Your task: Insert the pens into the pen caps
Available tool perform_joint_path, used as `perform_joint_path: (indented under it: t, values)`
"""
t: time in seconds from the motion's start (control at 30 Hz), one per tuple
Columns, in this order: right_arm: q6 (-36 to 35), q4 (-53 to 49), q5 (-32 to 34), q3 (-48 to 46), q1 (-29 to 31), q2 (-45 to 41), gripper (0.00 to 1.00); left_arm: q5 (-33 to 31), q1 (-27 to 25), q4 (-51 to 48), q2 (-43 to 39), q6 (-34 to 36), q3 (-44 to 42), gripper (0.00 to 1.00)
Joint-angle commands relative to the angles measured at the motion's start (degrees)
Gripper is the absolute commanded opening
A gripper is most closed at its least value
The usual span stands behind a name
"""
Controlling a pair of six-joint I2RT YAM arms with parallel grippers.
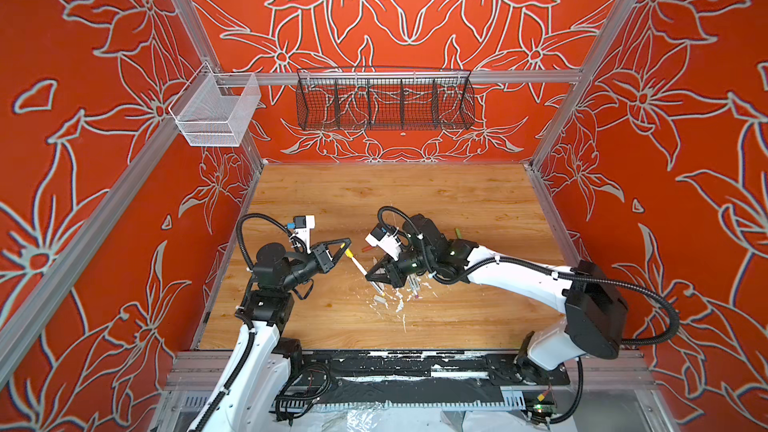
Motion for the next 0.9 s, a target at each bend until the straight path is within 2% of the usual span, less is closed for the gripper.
perform_joint_path:
  t: [0.0, 0.47, 0.87]
  values:
    - [-0.6, 2.1, -2.1, 2.5, -0.1, 0.1, 0.03, -1.1, 0.3, -2.3, -0.8, 1.5, 0.2, 0.0]
    - [-0.8, 1.2, -2.9, 3.2, 0.2, 1.0, 0.03, -3.1, 0.2, -3.2, -3.0, 1.9, -0.1, 0.0]
    - [-1.5, 0.1, -2.7, 3.6, 0.4, 3.0, 0.04, -3.6, 0.7, -0.3, -4.9, -0.8, -1.7, 0.0]
